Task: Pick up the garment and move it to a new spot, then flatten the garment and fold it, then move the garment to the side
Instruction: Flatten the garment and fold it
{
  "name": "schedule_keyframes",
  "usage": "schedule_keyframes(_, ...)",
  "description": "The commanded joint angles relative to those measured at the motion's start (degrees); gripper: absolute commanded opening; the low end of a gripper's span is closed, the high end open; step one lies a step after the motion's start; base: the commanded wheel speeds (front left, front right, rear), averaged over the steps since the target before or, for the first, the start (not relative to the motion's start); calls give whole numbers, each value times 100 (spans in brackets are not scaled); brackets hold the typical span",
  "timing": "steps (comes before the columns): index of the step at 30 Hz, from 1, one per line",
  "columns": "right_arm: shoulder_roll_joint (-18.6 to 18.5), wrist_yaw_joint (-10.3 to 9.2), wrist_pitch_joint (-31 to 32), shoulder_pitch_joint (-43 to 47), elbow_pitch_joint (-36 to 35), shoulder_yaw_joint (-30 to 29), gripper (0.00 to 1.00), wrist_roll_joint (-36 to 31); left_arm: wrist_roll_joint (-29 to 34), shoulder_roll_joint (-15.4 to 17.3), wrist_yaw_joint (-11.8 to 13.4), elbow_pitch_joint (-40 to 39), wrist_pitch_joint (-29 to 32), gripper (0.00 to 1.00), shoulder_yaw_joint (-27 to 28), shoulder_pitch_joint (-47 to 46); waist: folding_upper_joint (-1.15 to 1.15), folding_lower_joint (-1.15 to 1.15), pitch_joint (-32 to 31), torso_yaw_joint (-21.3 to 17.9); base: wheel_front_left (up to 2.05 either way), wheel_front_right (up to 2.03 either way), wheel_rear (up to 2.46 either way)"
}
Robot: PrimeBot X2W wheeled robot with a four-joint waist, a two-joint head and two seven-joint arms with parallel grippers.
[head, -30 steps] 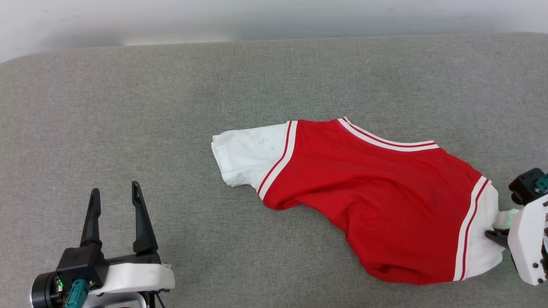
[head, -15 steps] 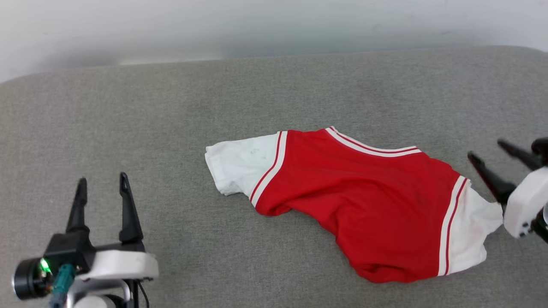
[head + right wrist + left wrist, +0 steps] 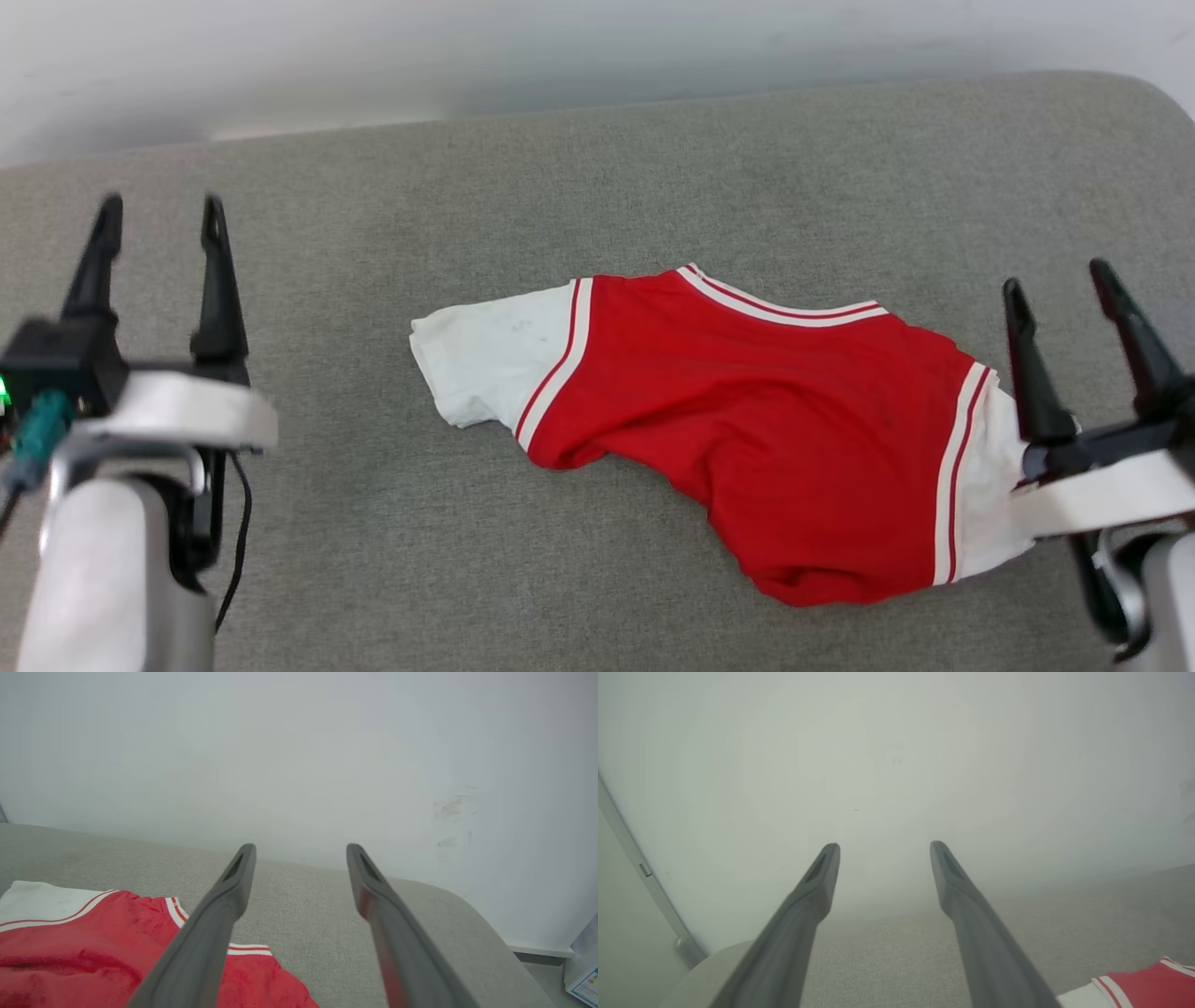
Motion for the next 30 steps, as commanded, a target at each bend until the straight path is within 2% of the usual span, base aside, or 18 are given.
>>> schedule_keyframes(1, 171, -4, -28, 197, -119, -74, 100, -141, -20, 73, -73, -21, 127, 100, -53, -213, 0, 0, 42, -24, 0, 0, 0)
schedule_keyframes(6, 698, -4, -39, 584, -561, -275, 100, -421, -163, 395, -348, 20, 884, 100, -285, -1028, 0, 0, 184, -83, 0, 0, 0)
schedule_keyframes(14, 933, -4, -39, 752, -1044, -258, 100, -588, -982, 1005, -549, 497, 2676, 100, -1025, -2325, 0, 0, 485, -237, 0, 0, 0)
schedule_keyframes(21, 1005, -4, -40, 621, -1188, -140, 100, -670, -2234, 1786, -555, 821, 4651, 100, -2479, -3105, 0, 0, 776, -370, 0, 0, 0)
schedule_keyframes(22, 1005, -4, -40, 621, -1188, -140, 100, -670, -2234, 1786, -555, 821, 4651, 100, -2479, -3105, 0, 0, 776, -370, 0, 0, 0)
schedule_keyframes(23, 1017, -4, -40, 577, -1214, -100, 100, -693, -2537, 1987, -556, 894, 5143, 100, -2853, -3264, 0, 0, 863, -414, 0, 0, 0)
schedule_keyframes(24, 1021, -4, -40, 550, -1212, -78, 100, -703, -2684, 2068, -556, 926, 5373, 100, -3030, -3326, 0, 0, 907, -437, 0, 0, 0)
schedule_keyframes(28, 1008, -4, -41, 439, -1188, -9, 100, -704, -3162, 2355, -556, 1008, 6188, 100, -3681, -3603, 0, 0, 1080, -533, 0, 0, 0)
schedule_keyframes(30, 999, -4, -41, 407, -1180, 1, 100, -702, -3269, 2401, -557, 1015, 6330, 100, -3817, -3662, 0, 0, 1124, -556, 0, 0, 0)
